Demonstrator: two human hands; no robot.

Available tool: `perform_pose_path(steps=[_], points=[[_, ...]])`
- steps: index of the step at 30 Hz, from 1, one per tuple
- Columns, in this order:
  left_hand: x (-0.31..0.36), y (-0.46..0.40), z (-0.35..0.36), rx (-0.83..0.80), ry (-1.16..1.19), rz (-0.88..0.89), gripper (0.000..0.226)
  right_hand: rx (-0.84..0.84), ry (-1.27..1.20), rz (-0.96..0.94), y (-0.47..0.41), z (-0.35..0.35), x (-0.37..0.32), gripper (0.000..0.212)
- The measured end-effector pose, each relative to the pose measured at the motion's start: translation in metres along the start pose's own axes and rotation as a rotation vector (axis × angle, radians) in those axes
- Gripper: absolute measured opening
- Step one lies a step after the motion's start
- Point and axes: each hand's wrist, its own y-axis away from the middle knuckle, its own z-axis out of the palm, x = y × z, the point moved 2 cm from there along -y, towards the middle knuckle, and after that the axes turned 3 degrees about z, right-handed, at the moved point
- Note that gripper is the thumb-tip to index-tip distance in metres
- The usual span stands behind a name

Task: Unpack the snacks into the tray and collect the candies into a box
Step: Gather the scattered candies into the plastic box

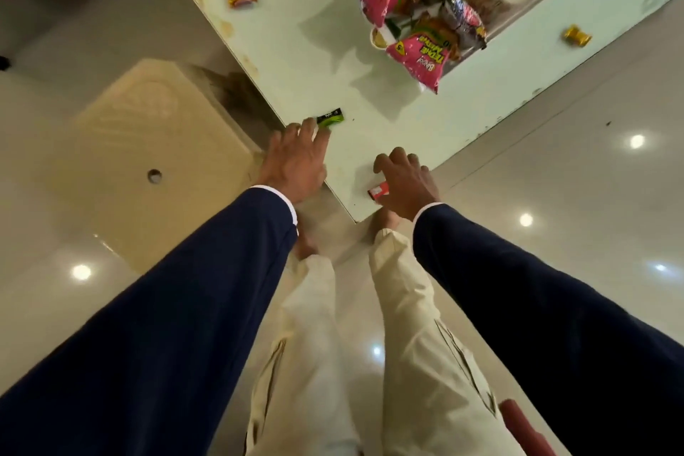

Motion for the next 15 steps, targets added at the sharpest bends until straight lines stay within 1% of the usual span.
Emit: perform_pose_path(steps=[3, 5, 6, 8, 10, 11, 13, 14, 15], points=[[0.002, -0.03, 0.007, 0.096, -0.017, -0.002, 0.069, 0.056, -0.089, -0.038, -0.013, 0.014, 0.007, 0.031], [0.006, -0.046, 0.003, 0.141, 0.006, -0.017, 0.068, 0.069, -0.173, -0.033, -0.018, 0.016, 0.009, 0.016], [0.008, -0.055, 0.002, 0.139, 0.032, -0.03, 0.065, 0.069, -0.241, -0.004, -0.019, 0.016, 0.012, 0.014], [0.01, -0.068, 0.001, 0.123, 0.052, -0.034, 0.054, 0.032, -0.435, 0.078, -0.019, 0.014, 0.019, 0.018], [0.009, -0.073, 0.001, 0.114, 0.007, -0.021, 0.041, -0.021, -0.667, 0.141, -0.014, 0.009, 0.025, 0.019], [0.009, -0.075, 0.001, 0.11, -0.024, 0.002, 0.04, -0.032, -0.761, 0.167, -0.01, 0.006, 0.028, 0.018], [0.009, -0.073, 0.0, 0.077, -0.077, 0.068, 0.043, -0.048, -0.864, 0.2, 0.001, -0.003, 0.035, 0.015], [0.008, -0.07, -0.001, 0.056, -0.054, 0.084, 0.043, -0.064, -0.887, 0.2, 0.007, -0.006, 0.038, 0.014], [0.007, -0.067, 0.0, 0.03, 0.033, 0.071, 0.041, -0.086, -0.899, 0.192, 0.014, -0.009, 0.04, 0.015]])
